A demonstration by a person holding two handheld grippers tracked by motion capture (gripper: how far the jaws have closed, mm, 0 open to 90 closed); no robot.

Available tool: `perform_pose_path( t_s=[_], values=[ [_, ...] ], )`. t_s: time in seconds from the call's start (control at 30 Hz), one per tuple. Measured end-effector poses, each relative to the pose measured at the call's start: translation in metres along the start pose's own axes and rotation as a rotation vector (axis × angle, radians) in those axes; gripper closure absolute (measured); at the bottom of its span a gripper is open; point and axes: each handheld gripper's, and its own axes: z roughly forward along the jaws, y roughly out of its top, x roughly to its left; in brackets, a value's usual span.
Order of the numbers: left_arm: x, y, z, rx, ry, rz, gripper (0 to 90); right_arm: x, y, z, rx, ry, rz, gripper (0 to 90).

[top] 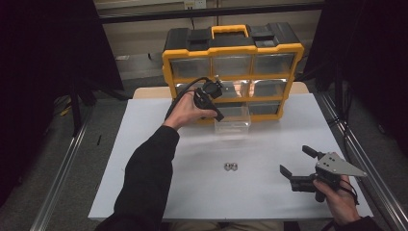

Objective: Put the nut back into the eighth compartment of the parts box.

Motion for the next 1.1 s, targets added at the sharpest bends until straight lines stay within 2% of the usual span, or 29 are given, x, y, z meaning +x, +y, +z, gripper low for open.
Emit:
perform_pose_path(
  t_s=[0.13, 0.17, 0.2, 0.23, 0.37, 0.43, 0.47, 0.53, 0.6, 0.63, 0.67, 0.7, 0.77, 0.83, 0.87, 0.93, 0.97, 1.0, 1.03, 1.07, 1.1],
  values=[
    [0.006, 0.003, 0.006, 0.024, -0.012, 0.010, 70.3, 0.000, 0.000, 0.000, 0.001, -0.001, 0.001, 0.0],
    [0.003, 0.002, 0.010, 0.007, -0.009, -0.042, 70.3, 0.000, 0.000, 0.000, -0.001, 0.002, 0.001, 0.0],
    [0.007, 0.004, 0.011, 0.034, -0.006, -0.008, 70.2, 0.001, 0.000, 0.000, 0.001, 0.004, 0.002, 0.0],
    [0.008, 0.004, 0.012, 0.036, -0.003, 0.005, 70.3, 0.001, 0.000, 0.000, 0.000, 0.003, 0.001, 0.0],
    [0.009, 0.006, 0.019, 0.007, -0.003, -0.019, 70.2, 0.001, 0.000, 0.000, 0.003, 0.008, 0.004, 0.0],
    [0.010, 0.007, 0.023, 0.033, 0.006, 0.003, 70.2, 0.001, 0.000, 0.000, 0.000, 0.009, 0.003, 0.0],
    [0.009, 0.007, 0.026, 0.029, 0.005, -0.014, 70.2, 0.001, 0.000, 0.000, 0.000, 0.010, 0.003, 0.0],
    [0.012, 0.007, 0.029, 0.050, 0.013, 0.002, 70.2, 0.001, 0.000, 0.000, 0.001, 0.011, 0.003, 0.0],
    [0.010, 0.005, 0.034, 0.047, 0.018, -0.055, 70.2, 0.001, 0.000, 0.000, 0.002, 0.014, 0.004, 0.0],
    [0.014, 0.006, 0.035, 0.059, 0.013, -0.013, 70.2, 0.001, 0.000, -0.001, 0.002, 0.013, 0.004, 0.0],
    [0.014, 0.005, 0.036, 0.060, 0.001, -0.028, 70.2, 0.001, 0.000, -0.001, 0.001, 0.011, 0.002, 0.0],
    [0.013, 0.005, 0.037, 0.049, 0.003, -0.065, 70.2, 0.001, 0.000, 0.000, 0.001, 0.015, 0.003, 0.0],
    [0.015, 0.006, 0.037, 0.059, 0.016, -0.018, 70.2, 0.001, 0.000, 0.000, 0.000, 0.013, 0.002, 0.0],
    [0.015, 0.007, 0.039, 0.071, 0.017, -0.001, 70.2, 0.001, 0.000, 0.000, 0.001, 0.014, 0.001, 0.0],
    [0.013, 0.007, 0.040, 0.066, 0.018, -0.011, 70.2, 0.001, 0.000, 0.000, 0.001, 0.013, 0.003, 0.0],
    [0.013, 0.007, 0.042, 0.074, 0.019, -0.002, 70.2, 0.001, 0.000, 0.000, 0.002, 0.014, 0.004, 0.0],
    [0.010, 0.006, 0.044, 0.074, 0.021, -0.046, 70.2, 0.001, 0.000, 0.000, 0.002, 0.013, 0.004, 0.0],
    [0.010, 0.007, 0.044, 0.076, 0.024, -0.044, 70.2, 0.001, 0.000, 0.000, 0.002, 0.013, 0.003, 0.0],
    [0.013, 0.008, 0.044, 0.088, 0.025, 0.012, 70.2, 0.001, 0.000, 0.000, 0.002, 0.013, 0.003, 0.0],
    [0.010, 0.007, 0.045, 0.084, 0.022, -0.036, 70.1, 0.001, 0.000, 0.000, 0.001, 0.012, 0.001, 0.0],
    [0.010, 0.007, 0.046, 0.083, 0.025, -0.038, 70.2, 0.001, 0.000, 0.000, 0.000, 0.011, 0.004, 0.0]
  ],
)
